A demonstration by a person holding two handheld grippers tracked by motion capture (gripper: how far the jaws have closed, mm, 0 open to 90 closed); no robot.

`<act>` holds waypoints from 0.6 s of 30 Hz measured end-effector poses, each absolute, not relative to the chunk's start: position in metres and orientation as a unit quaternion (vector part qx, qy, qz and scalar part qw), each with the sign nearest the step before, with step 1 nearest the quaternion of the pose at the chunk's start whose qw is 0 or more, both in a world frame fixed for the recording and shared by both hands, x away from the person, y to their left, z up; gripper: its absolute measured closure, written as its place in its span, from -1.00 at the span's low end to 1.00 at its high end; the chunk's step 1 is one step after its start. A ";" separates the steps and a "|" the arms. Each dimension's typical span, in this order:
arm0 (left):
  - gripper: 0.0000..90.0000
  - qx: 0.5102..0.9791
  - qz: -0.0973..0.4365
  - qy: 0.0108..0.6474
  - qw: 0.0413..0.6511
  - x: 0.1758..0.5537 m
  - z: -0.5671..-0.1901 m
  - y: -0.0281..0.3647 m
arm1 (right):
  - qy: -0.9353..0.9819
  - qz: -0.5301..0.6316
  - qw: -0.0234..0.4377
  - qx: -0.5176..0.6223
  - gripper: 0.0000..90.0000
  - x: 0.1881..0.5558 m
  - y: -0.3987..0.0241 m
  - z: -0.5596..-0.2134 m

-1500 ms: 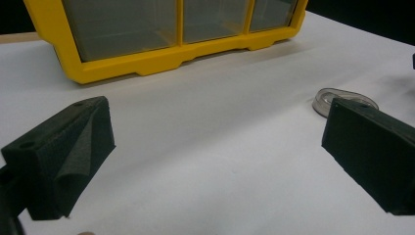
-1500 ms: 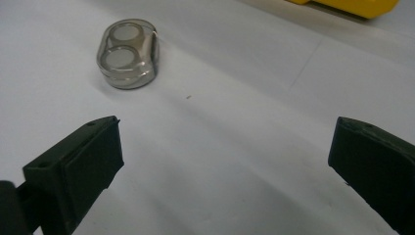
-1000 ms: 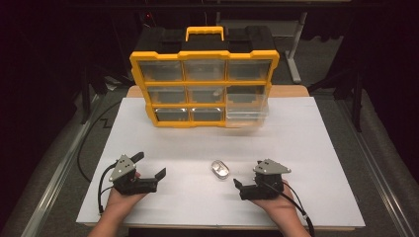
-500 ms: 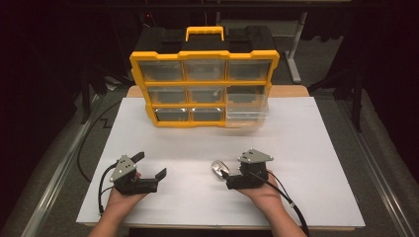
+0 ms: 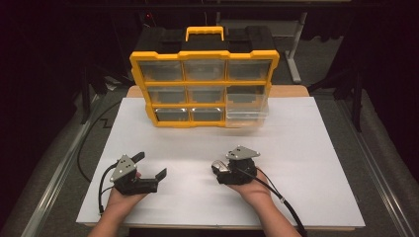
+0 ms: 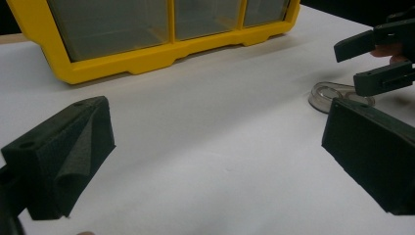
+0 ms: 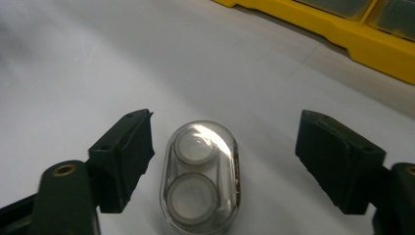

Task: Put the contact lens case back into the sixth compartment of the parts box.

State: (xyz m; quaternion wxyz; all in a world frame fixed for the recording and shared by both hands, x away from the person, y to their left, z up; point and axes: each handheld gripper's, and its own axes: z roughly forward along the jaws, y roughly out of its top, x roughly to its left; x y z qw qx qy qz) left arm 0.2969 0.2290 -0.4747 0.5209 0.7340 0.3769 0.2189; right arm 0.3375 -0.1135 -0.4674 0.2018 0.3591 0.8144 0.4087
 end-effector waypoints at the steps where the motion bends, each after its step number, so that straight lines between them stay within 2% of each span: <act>1: -1.00 0.734 0.219 0.377 0.520 0.297 -0.475 0.229 | 0.815 0.409 0.198 0.361 -0.42 0.338 -0.112 -0.468; 9: -1.00 0.734 0.219 0.376 0.522 0.297 -0.475 0.229 | 0.820 0.400 0.185 0.365 -0.20 0.338 -0.108 -0.472; 18: -1.00 0.733 0.220 0.376 0.523 0.297 -0.474 0.230 | 0.829 0.387 0.177 0.363 -0.10 0.335 -0.106 -0.478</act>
